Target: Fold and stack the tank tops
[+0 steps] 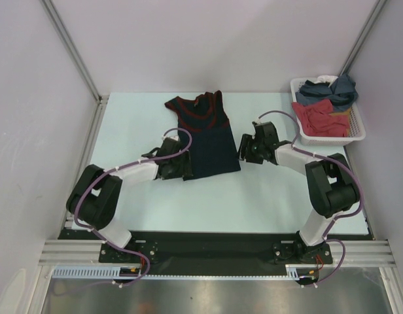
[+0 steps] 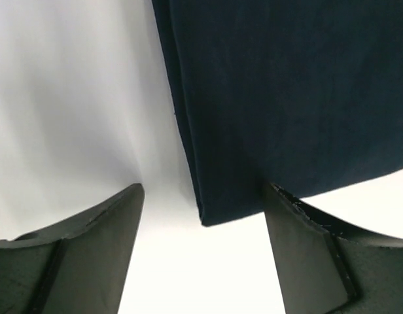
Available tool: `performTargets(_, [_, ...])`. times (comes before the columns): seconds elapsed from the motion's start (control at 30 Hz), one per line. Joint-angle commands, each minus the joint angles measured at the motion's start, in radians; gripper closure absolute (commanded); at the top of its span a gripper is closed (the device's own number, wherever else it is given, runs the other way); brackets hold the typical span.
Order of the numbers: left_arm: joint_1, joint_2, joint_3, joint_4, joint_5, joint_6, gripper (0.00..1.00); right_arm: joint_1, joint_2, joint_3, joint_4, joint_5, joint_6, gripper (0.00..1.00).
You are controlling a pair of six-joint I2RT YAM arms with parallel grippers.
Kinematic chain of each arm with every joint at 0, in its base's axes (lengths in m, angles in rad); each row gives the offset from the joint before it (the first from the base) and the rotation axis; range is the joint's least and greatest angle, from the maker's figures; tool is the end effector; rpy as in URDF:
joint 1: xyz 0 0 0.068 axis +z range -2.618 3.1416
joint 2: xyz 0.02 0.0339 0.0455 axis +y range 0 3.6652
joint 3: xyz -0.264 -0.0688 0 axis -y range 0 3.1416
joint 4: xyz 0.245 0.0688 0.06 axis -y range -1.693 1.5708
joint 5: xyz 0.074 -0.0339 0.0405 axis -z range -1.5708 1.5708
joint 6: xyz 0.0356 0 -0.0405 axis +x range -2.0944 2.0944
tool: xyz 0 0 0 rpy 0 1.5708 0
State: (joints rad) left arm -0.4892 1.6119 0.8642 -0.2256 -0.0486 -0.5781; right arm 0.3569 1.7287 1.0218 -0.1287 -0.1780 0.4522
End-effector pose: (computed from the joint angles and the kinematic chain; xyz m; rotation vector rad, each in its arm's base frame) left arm 0.2770 -0.1455 0.1641 -0.1340 2.5778 -0.3503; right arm 0.3350 0.1316 0.1798 0.0329 2.4730 0.5774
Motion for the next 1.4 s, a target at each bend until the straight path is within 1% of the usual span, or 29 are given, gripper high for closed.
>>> performTargets(0.0, [-0.022,-0.055,-0.039,0.052,0.016,-0.055,0.20,0.019,-0.034,-0.043,0.026,-0.035,0.008,0.41])
performTargets(0.03, [-0.023,-0.055,-0.048,0.052,0.021,-0.058,0.22,0.020,-0.028,-0.057,0.034,-0.046,0.009,0.41])
performTargets(0.13, [-0.022,-0.043,-0.060,0.071,0.035,-0.063,0.23,0.022,-0.005,-0.072,0.061,-0.074,0.017,0.43])
performTargets(0.17, [-0.022,-0.038,-0.062,0.077,0.036,-0.066,0.24,0.022,0.003,-0.071,0.064,-0.080,0.019,0.49])
performTargets(0.2, [-0.022,-0.029,-0.062,0.086,0.038,-0.066,0.26,0.022,0.012,-0.071,0.063,-0.084,0.023,0.52])
performTargets(0.23, [-0.022,-0.024,-0.059,0.089,0.041,-0.066,0.29,0.021,0.018,-0.069,0.060,-0.084,0.025,0.56])
performTargets(0.27, [-0.022,-0.021,-0.057,0.091,0.041,-0.068,0.30,0.022,0.017,-0.075,0.058,-0.080,0.026,0.62])
performTargets(0.3, [-0.022,-0.017,-0.057,0.088,0.041,-0.071,0.32,0.021,0.012,-0.081,0.060,-0.078,0.034,0.63])
performTargets(0.4, [-0.023,-0.027,-0.067,0.089,0.041,-0.080,0.32,0.017,-0.017,-0.115,0.069,-0.066,0.046,0.60])
performTargets(0.47, [-0.022,-0.036,-0.079,0.089,0.035,-0.085,0.32,0.013,-0.030,-0.129,0.075,-0.077,0.049,0.55])
performTargets(0.6, [-0.022,-0.050,-0.093,0.089,0.039,-0.088,0.33,0.007,-0.041,-0.158,0.093,-0.097,0.059,0.55])
performTargets(0.63, [-0.023,-0.052,-0.096,0.089,0.041,-0.089,0.33,0.005,-0.046,-0.163,0.097,-0.098,0.059,0.56])
performTargets(0.73, [-0.022,-0.064,-0.109,0.098,0.041,-0.094,0.37,0.002,-0.046,-0.173,0.109,-0.103,0.063,0.69])
performTargets(0.77, [-0.022,-0.067,-0.111,0.100,0.041,-0.094,0.39,-0.001,-0.043,-0.173,0.109,-0.113,0.066,0.80])
performTargets(0.8, [-0.022,-0.072,-0.111,0.101,0.055,-0.095,0.41,-0.006,-0.043,-0.172,0.112,-0.120,0.069,0.86])
performTargets(0.83, [-0.022,-0.075,-0.114,0.101,0.065,-0.095,0.45,-0.007,-0.040,-0.175,0.115,-0.123,0.069,0.95])
performTargets(0.87, [-0.022,-0.078,-0.116,0.103,0.067,-0.097,0.47,-0.009,-0.040,-0.178,0.116,-0.124,0.072,0.99])
performTargets(0.93, [-0.022,-0.092,-0.125,0.104,0.070,-0.098,0.52,-0.012,-0.043,-0.184,0.120,-0.126,0.075,1.00])
performTargets(1.0, [-0.022,-0.107,-0.134,0.111,0.084,-0.101,0.52,-0.013,-0.043,-0.190,0.120,-0.130,0.077,1.00])
performTargets(1.03, [-0.023,-0.112,-0.142,0.112,0.088,-0.106,0.50,-0.013,-0.044,-0.193,0.148,-0.132,0.077,1.00])
performTargets(1.13, [-0.022,-0.121,-0.168,0.143,0.098,-0.126,0.47,-0.013,-0.043,-0.195,0.155,-0.135,0.079,1.00])
performTargets(1.3, [-0.006,-0.063,-0.160,0.176,0.099,-0.131,0.47,-0.012,-0.046,-0.203,0.169,-0.149,0.079,1.00])
performTargets(1.37, [0.001,-0.035,-0.156,0.198,0.108,-0.135,0.51,-0.013,-0.049,-0.203,0.169,-0.149,0.080,1.00])
